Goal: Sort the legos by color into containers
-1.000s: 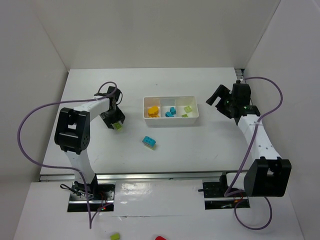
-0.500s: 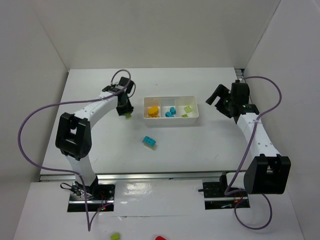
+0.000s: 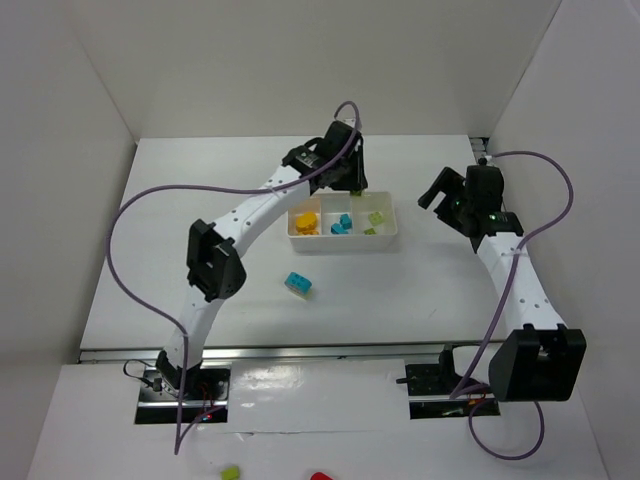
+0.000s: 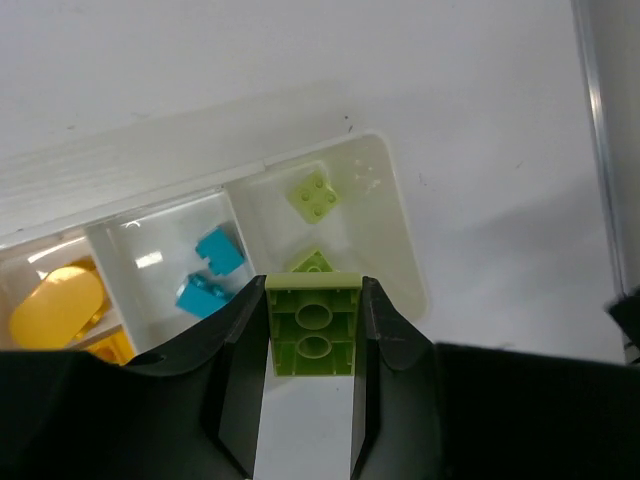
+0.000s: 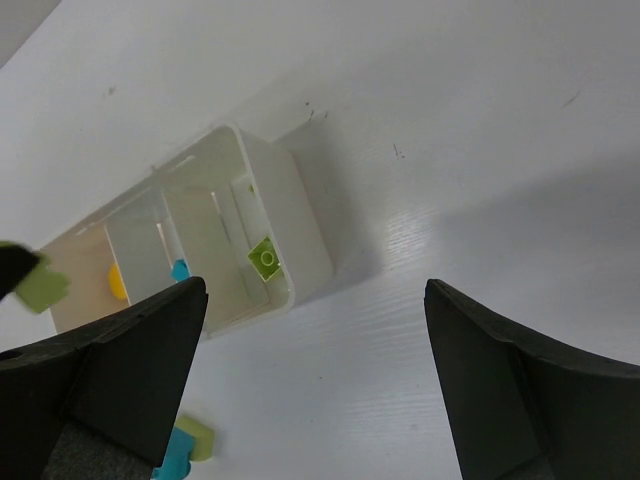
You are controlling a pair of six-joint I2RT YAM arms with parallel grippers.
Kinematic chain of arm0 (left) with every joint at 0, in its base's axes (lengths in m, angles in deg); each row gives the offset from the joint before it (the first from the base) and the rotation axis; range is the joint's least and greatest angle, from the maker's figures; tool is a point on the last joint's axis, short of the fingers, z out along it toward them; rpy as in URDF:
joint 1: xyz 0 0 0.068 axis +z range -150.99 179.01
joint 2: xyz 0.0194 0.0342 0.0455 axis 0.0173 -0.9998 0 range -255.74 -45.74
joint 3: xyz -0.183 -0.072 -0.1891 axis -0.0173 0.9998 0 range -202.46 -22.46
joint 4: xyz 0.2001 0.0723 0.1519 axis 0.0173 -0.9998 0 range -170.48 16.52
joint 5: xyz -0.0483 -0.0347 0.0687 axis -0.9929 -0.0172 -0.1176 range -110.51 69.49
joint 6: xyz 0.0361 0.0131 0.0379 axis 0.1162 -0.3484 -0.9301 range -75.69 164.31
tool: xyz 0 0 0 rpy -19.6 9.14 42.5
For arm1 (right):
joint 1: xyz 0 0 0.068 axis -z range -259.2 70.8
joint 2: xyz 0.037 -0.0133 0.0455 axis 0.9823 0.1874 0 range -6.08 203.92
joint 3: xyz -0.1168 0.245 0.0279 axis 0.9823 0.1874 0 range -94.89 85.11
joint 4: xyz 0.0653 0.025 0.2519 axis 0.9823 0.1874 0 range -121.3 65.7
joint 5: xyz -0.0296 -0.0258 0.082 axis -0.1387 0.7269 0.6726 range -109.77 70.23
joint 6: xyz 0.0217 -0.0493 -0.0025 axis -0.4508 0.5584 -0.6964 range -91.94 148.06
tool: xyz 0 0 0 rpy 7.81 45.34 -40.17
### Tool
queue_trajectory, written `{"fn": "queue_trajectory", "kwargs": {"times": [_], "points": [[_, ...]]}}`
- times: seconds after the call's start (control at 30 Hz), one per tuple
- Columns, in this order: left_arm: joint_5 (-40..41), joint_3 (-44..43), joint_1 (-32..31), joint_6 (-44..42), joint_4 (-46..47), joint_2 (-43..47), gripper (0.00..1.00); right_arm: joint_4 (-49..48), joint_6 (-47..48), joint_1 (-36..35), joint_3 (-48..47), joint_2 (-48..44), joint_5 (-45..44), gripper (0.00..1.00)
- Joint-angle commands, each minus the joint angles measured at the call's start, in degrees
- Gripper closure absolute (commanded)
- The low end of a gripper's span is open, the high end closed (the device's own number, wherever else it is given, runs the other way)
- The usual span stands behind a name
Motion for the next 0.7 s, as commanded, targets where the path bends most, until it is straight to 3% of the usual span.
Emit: {"fn": "queue_trajectory", "kwargs": {"times": [0.0, 0.17, 0.23, 0.27, 0.4, 0.5, 0.63, 0.67], "points": [[-4.31, -7.37, 0.11, -1.36, -3.43, -6.02, 0.80, 1.47, 1.06, -0.53, -2.72, -3.77, -4.08, 0.03], [-8.26, -9.50, 0.11, -1.36, -0.27, -10.86, 0.75, 2.78, 1.58, 0.00, -2.89, -5.44, -4.70, 0.03], [-9.32, -10.03, 0.11, -1.36, 0.25, -11.65, 0.55, 3.32, 2.19, 0.00, -3.69, -5.44, -4.00, 0.03], [-10.46, -10.03, 0.11, -1.36, 0.87, -11.66, 0.37, 3.93, 2.20, 0.00, -3.69, -5.44, -4.00, 0.03], [-12.23, -10.56, 0.11, -1.97, 0.88, -11.58, 0.09, 3.93, 2.20, 0.00, -3.69, -5.44, -3.47, 0.03], [-12.93, -9.16, 0.11, -3.02, 0.88, -9.12, 0.02, 3.93, 2.72, 0.00, -3.69, -4.92, -1.19, 0.03], [-8.82, -4.08, 0.98, -5.04, 0.88, -0.52, 0.04, 2.71, 5.27, -3.51, -3.69, -3.69, 2.15, 0.06], [-7.58, -1.80, 1.60, -5.05, 0.88, 4.64, 0.06, 2.70, 5.80, -7.70, -3.69, -3.69, 2.15, 0.06]]}}
